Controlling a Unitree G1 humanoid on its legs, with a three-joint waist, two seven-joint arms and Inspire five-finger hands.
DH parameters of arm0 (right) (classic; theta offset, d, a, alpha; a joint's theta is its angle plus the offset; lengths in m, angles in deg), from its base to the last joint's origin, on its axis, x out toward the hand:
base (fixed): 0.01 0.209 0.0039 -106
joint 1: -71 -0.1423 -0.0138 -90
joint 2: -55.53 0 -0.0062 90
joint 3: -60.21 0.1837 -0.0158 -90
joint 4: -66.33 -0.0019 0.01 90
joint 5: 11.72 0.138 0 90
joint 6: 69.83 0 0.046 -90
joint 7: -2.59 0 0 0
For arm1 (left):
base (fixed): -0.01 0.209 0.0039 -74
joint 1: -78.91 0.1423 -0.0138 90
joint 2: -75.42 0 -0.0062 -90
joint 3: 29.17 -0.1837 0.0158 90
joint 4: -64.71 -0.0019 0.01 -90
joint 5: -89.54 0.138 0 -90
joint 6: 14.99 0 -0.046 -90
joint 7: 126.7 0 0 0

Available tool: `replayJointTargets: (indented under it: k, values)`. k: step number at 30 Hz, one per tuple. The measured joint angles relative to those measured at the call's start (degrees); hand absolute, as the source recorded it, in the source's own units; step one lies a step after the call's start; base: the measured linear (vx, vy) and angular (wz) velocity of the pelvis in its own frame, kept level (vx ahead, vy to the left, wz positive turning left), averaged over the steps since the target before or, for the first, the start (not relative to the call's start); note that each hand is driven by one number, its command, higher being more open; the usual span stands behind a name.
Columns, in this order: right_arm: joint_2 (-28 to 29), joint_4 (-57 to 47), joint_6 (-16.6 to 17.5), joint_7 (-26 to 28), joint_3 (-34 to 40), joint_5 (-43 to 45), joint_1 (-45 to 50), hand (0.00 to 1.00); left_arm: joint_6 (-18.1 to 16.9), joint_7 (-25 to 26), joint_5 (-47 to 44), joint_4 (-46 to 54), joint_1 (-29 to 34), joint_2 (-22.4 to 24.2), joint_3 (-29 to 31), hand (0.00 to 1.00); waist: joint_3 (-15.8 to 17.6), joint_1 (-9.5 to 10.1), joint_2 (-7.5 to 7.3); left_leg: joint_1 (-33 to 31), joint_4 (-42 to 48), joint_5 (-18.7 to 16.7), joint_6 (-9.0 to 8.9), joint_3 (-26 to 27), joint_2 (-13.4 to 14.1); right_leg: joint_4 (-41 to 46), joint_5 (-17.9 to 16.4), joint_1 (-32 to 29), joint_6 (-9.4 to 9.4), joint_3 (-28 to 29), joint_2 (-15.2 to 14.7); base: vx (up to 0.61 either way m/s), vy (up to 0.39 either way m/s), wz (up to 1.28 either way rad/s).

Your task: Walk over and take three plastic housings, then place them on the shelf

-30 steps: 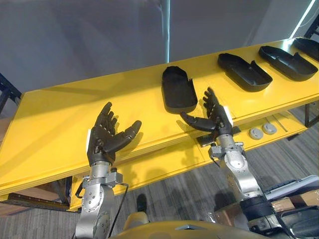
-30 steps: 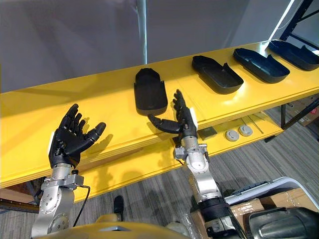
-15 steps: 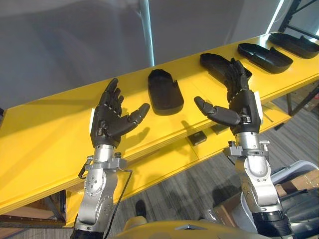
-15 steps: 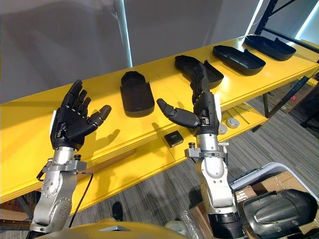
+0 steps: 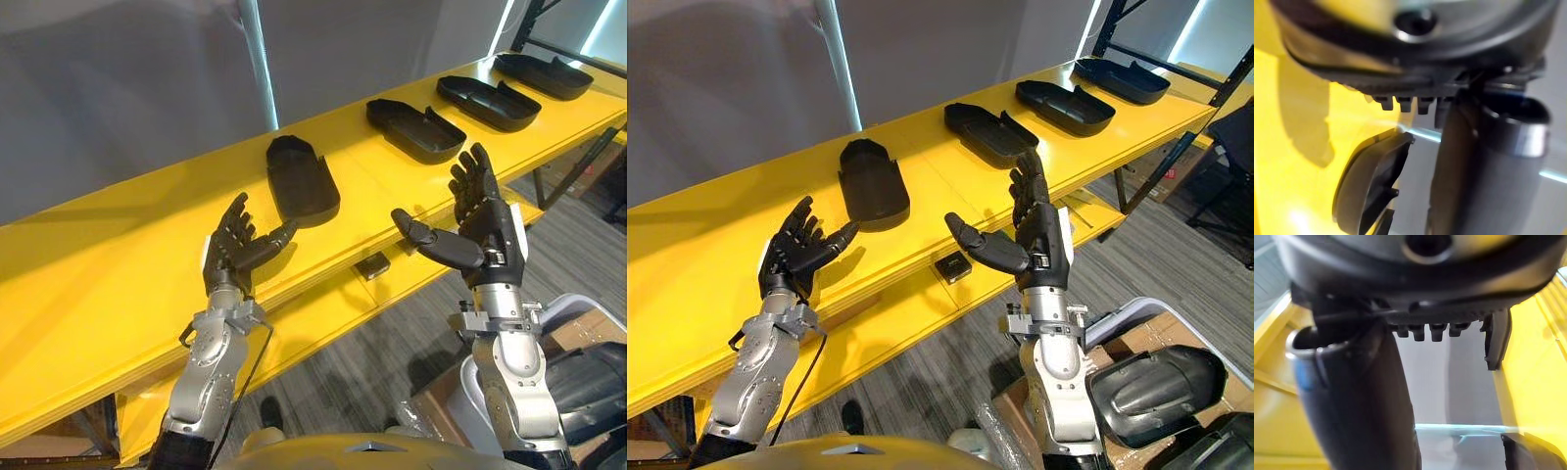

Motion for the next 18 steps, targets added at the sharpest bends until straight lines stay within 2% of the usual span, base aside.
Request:
replayJointTargets:
  k: [4,10,18]
  values:
    - [1.7,-1.6,0.0,0.4,0.0,1.2,0.8,1.0,0.0,-2.5,-1.2,-3.2,-1.7,0.1,-2.2,1.0,0.3,-0.99,-0.51,0.0,0.0,-0.1,-0.06,0.4,0.0,0.3,0.0,-0.4,0.01,0.5,0.0,0.01,-0.018,-0.06]
    - [1.9,-2.1,0.0,1.7,-0.2,1.3,0.8,1.0,0.1,-7.6,-5.5,-5.8,-4.8,0.5,-7.5,1.0,0.3,-1.11,-0.66,0.8,0.0,0.1,0.31,1.9,0.1,1.3,0.1,-0.8,0.28,2.0,0.0,0.01,-0.019,-0.11]
    - [1.9,-2.2,0.0,2.9,-0.4,1.3,0.9,1.0,0.1,-9.2,-9.3,-8.1,-7.9,1.1,-9.5,1.0,0.3,-1.88,-0.7,1.0,0.0,-0.2,-0.08,2.5,0.7,1.8,-0.3,-1.0,0.16,2.3,0.4,-0.02,-0.018,-0.03]
